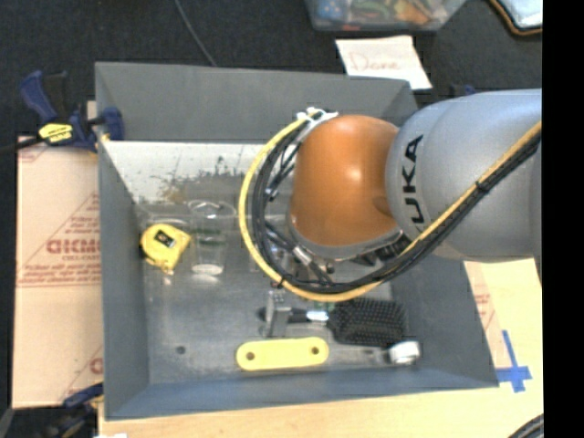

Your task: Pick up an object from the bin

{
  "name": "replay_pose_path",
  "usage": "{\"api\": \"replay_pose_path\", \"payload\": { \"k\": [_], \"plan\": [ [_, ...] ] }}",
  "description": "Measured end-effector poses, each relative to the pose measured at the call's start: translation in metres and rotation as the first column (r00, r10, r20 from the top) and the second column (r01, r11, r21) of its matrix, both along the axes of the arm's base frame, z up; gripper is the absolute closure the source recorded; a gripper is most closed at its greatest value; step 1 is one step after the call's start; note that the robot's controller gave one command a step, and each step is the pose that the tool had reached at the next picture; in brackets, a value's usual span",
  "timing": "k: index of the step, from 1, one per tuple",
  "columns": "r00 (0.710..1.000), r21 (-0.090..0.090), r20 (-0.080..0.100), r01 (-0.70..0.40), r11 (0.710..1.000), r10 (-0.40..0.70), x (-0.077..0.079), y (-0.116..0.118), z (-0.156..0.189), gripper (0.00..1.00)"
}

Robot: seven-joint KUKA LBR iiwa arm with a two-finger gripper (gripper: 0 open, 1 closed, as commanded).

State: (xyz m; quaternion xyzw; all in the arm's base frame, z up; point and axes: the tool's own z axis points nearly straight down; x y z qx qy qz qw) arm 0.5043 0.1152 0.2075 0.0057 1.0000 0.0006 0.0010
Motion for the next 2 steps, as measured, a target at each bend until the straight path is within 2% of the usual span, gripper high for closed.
{"api": "replay_pose_path", "payload": {
  "k": [1,2],
  "plan": [
    [1.000,0.000,0.000,0.000,1.000,0.000,0.000,0.000,0.000,0.00],
    [0.992,-0.002,0.000,-0.129,0.992,0.129,-0.017,-0.074,-0.040,0.00]
  ]
}}
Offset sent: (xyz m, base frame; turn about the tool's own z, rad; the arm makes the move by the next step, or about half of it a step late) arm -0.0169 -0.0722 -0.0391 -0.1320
